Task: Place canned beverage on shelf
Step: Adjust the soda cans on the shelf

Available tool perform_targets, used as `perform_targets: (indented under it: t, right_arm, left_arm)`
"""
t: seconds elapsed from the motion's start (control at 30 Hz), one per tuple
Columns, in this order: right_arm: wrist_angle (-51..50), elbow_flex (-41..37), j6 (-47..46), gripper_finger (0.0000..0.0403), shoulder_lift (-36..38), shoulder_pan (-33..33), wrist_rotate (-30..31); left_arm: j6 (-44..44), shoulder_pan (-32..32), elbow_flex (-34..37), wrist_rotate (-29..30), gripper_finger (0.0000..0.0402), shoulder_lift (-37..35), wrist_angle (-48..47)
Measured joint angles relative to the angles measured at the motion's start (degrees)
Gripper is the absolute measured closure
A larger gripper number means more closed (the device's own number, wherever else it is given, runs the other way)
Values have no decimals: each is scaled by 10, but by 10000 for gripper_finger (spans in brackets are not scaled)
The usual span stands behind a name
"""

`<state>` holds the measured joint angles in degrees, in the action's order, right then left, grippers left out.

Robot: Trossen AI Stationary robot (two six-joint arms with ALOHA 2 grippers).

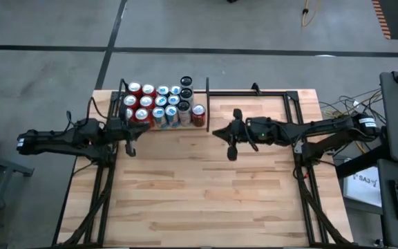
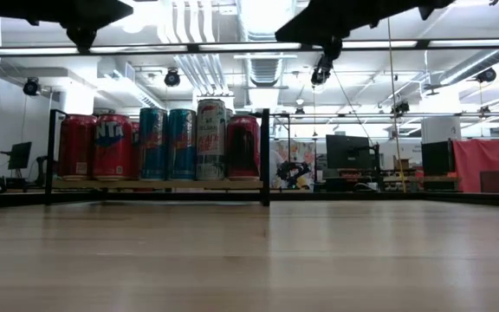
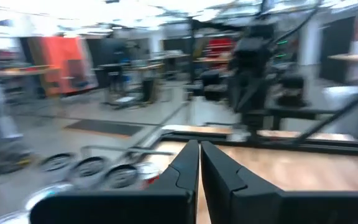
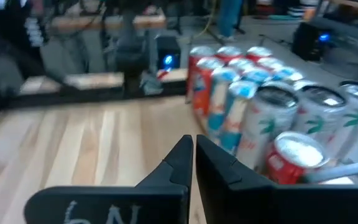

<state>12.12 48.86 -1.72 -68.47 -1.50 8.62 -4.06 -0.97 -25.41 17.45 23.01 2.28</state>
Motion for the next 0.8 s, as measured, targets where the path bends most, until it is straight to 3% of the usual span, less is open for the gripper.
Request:
perform_targets:
  t: [0.1, 0.23, 0.67, 0.8]
  right_arm:
    - [-25, 24, -27, 394, 0, -32, 4]
    - [-78, 76, -37, 394, -28, -71, 4]
    - [-332, 397, -36, 394, -272, -192, 4]
    - [-385, 480, -63, 394, -328, -218, 4]
  left_arm:
    - [-30, 0, 0, 49, 401, -1, -1]
    - [-94, 0, 0, 51, 401, -1, 5]
    - [-191, 0, 0, 80, 401, -19, 6]
    - [-217, 1, -8, 128, 401, -37, 19]
